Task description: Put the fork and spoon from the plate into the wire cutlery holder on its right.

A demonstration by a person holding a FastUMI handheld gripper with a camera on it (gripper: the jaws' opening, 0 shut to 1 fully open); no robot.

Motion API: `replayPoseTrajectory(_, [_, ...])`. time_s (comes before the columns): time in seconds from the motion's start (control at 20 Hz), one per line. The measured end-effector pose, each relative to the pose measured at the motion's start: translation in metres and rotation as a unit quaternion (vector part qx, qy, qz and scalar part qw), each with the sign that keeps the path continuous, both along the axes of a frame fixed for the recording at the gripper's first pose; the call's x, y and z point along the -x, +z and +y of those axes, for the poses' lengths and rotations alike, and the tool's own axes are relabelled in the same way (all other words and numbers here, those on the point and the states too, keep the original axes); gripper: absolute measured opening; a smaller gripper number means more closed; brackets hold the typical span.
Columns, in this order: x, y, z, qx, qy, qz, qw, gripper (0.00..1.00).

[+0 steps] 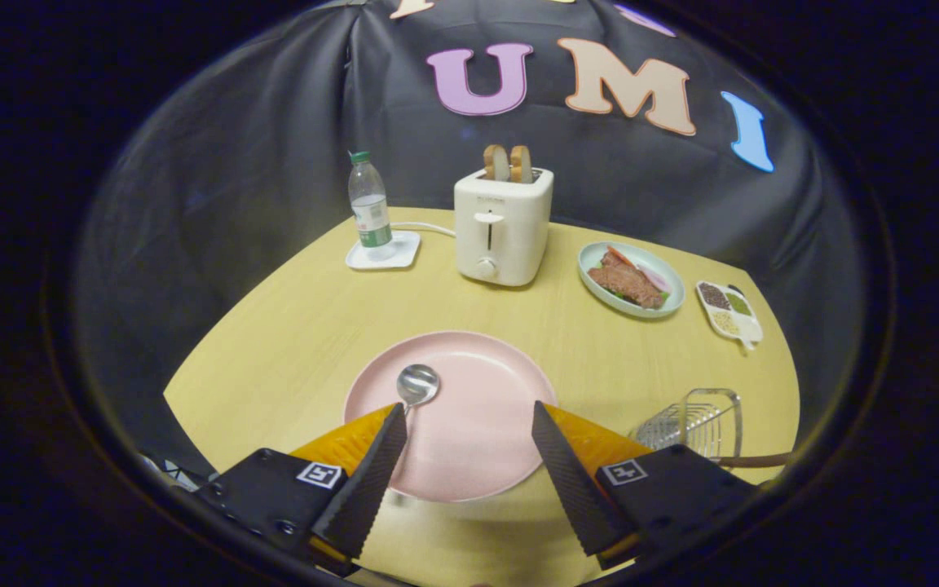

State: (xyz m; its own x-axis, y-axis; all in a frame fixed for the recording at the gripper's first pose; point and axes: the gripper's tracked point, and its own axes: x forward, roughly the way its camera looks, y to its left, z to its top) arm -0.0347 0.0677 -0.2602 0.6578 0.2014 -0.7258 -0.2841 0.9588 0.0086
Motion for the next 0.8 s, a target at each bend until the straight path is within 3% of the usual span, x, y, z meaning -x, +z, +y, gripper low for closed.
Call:
replayPoseTrajectory(0.65, [0.018, -0.065, 0.043, 0.019, 0.014, 0.035, 0.999, 0.99])
replayPoseTrajectory(0.8, [0.021, -0.071, 0.045, 0.03, 0.02, 0.044, 0.998, 0.76])
